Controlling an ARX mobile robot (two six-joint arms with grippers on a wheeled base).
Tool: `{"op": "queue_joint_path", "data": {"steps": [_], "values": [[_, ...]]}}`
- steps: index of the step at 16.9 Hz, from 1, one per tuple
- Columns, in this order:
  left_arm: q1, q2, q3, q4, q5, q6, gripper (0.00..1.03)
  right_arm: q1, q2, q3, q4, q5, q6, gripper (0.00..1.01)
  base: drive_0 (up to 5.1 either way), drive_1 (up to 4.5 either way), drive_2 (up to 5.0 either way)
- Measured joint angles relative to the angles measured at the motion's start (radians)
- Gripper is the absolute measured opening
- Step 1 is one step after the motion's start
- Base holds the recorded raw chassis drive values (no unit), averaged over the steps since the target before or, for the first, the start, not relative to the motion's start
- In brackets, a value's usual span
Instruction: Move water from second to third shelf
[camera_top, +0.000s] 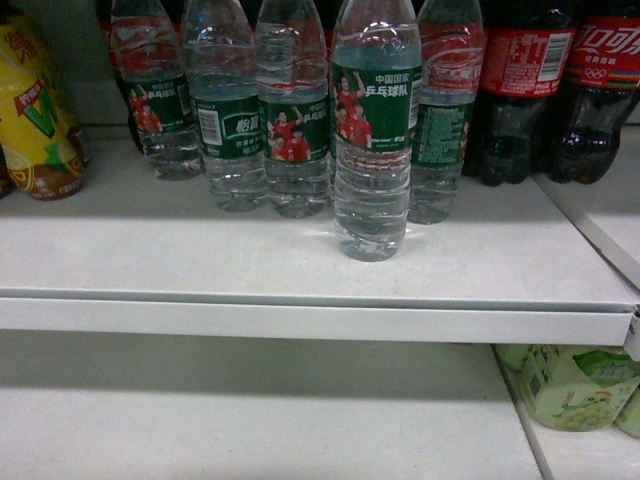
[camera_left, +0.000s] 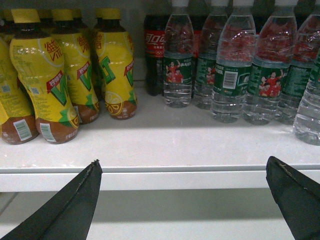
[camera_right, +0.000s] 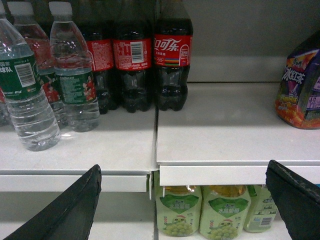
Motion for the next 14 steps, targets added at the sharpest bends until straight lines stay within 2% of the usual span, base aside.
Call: {"op": "queue_joint_path", "data": {"steps": [14], "values": [[0.000, 0.000, 0.000, 0.000, 0.000, 0.000, 0.98, 0.000, 0.000, 0.000, 0.000, 0.000, 0.000, 0.98, 0.0, 0.00, 0.0]]}}
